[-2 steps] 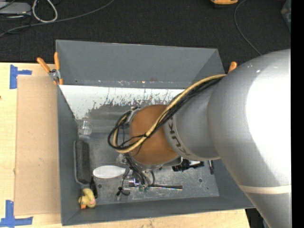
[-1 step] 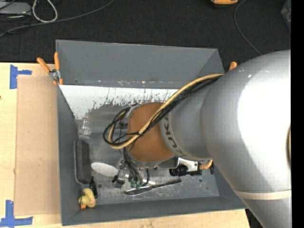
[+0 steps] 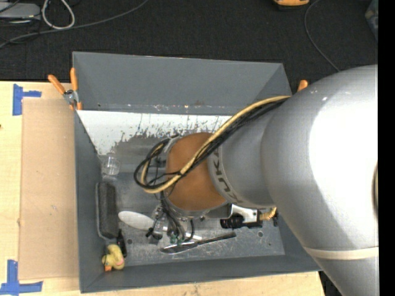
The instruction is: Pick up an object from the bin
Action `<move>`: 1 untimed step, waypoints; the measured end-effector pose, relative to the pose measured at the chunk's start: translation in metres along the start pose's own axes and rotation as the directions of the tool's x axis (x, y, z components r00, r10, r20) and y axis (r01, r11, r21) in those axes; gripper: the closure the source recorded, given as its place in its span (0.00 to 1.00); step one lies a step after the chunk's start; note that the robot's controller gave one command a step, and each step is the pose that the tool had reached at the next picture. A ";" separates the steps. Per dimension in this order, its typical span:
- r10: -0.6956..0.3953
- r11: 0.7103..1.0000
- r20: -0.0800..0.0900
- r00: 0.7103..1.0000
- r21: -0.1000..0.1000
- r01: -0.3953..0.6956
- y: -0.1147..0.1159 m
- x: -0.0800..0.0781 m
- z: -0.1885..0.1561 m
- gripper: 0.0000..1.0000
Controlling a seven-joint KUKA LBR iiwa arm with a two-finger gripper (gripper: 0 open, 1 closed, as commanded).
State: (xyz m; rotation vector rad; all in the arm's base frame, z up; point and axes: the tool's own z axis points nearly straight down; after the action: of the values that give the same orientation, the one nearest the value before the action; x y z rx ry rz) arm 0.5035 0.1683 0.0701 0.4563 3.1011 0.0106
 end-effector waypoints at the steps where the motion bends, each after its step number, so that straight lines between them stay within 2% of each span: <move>1: 0.001 1.000 -0.003 1.000 0.002 -0.001 -0.001 0.001 -0.028 1.00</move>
Offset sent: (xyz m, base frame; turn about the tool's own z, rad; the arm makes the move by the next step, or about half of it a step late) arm -0.0018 -0.0007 0.0350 0.0005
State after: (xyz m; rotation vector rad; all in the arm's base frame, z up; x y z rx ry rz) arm 0.5026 0.1677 0.0980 0.4580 3.1042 0.0088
